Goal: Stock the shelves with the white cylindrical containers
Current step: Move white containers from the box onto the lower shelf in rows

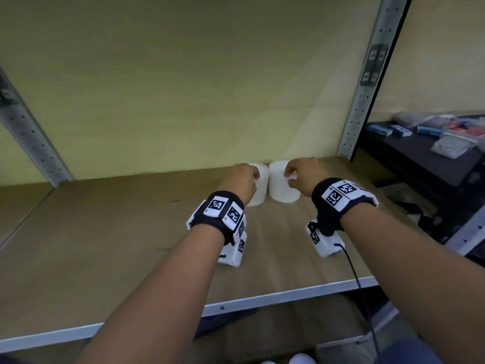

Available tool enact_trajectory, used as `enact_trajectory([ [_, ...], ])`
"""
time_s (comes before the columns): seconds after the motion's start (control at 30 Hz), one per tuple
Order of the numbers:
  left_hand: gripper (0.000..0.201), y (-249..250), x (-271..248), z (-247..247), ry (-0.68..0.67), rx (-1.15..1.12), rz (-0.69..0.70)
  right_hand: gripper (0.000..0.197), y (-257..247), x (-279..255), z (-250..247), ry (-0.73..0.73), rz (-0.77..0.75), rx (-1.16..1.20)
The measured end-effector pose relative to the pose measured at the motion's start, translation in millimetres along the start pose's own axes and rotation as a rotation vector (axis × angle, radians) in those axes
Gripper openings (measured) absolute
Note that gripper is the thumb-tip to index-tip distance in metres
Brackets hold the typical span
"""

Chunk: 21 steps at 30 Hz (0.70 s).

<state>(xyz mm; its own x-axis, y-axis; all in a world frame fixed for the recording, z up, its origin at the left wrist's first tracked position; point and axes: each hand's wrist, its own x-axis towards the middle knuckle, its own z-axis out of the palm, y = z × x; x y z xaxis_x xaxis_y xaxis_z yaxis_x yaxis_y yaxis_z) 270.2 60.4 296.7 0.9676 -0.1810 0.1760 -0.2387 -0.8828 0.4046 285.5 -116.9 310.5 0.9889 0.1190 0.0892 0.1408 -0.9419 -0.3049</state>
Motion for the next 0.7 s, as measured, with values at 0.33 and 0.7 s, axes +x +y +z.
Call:
enact_trajectory([
  [0.33, 0.033, -5.5, 64.4, 15.9, 0.058, -0.051, -0.003, 0.025, 15.1, 60.2, 1.5, 0.018, 0.045, -0.042],
  [0.7, 0.036, -6.8, 97.7, 23.1, 0.076, -0.028, 0.010, 0.026, 23.0, 89.9, 0.8, 0.057, 0.048, -0.025],
])
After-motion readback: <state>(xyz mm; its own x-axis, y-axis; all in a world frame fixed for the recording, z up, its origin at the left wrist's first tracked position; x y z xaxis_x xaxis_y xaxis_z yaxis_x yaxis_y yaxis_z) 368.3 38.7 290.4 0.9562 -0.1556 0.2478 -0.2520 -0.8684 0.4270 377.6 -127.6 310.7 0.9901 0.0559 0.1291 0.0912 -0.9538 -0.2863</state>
